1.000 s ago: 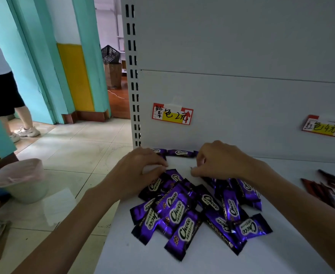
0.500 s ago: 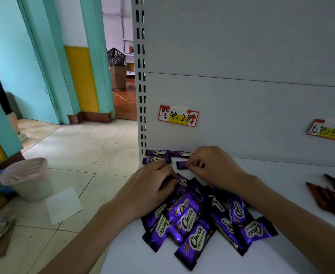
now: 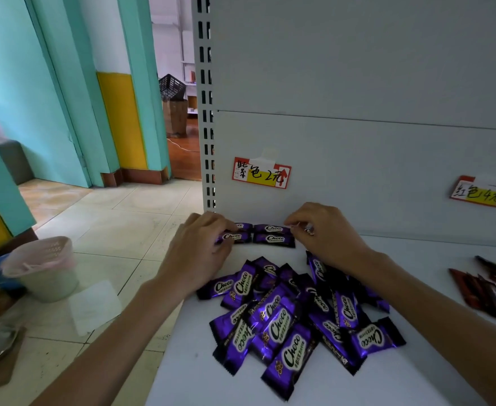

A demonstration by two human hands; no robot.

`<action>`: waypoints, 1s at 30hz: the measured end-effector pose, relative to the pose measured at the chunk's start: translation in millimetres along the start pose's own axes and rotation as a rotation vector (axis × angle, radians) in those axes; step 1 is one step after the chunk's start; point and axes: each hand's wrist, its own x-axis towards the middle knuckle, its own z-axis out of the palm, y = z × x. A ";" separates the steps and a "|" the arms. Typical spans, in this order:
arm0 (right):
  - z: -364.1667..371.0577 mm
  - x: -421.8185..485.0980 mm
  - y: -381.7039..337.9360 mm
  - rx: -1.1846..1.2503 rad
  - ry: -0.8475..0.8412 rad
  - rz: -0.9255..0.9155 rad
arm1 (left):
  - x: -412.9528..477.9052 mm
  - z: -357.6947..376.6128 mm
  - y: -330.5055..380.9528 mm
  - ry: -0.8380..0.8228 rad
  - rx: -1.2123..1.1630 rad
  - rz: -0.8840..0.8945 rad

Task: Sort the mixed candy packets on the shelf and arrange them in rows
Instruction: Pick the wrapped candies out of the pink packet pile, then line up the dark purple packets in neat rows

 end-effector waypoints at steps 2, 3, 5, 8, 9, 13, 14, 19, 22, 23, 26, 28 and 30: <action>-0.4 0.5 5.7 -0.039 -0.051 -0.006 | 8.4 2.0 -8.3 -0.059 0.090 0.008; 0.8 1.0 7.0 -0.045 -0.076 -0.017 | 11.5 3.4 -10.4 -0.088 0.125 0.022; 4.0 2.3 7.5 -0.044 -0.112 -0.032 | 16.3 5.8 -10.9 -0.124 0.166 0.067; 6.5 5.2 7.4 -0.036 -0.156 -0.043 | 21.7 7.2 -11.4 -0.184 0.175 0.106; 6.7 6.1 7.3 -0.038 -0.172 -0.045 | 22.7 7.3 -12.4 -0.204 0.166 0.110; 7.8 8.4 9.3 -0.021 -0.209 -0.062 | 24.3 6.7 -14.0 -0.250 0.120 0.099; 7.2 8.1 9.8 -0.018 -0.212 -0.064 | 23.9 6.7 -13.9 -0.249 0.112 0.095; -8.6 0.4 25.4 -0.029 -0.052 0.037 | 21.2 9.5 -14.7 -0.213 0.098 0.097; -13.2 -6.8 37.9 -0.034 -0.091 0.095 | 21.4 10.7 -14.4 -0.193 0.081 0.099; -11.9 -8.0 39.8 -0.028 -0.104 0.092 | 22.0 10.7 -12.7 -0.183 0.066 0.100; -11.3 -8.7 36.7 -0.017 -0.071 0.076 | 21.8 9.3 -2.4 -0.160 -0.010 0.104; -17.9 -12.6 29.5 0.014 -0.043 0.065 | 16.2 4.6 8.8 -0.165 -0.132 0.076; -26.9 -23.5 21.7 0.104 -0.109 0.060 | 6.1 -1.2 19.4 -0.211 -0.237 0.060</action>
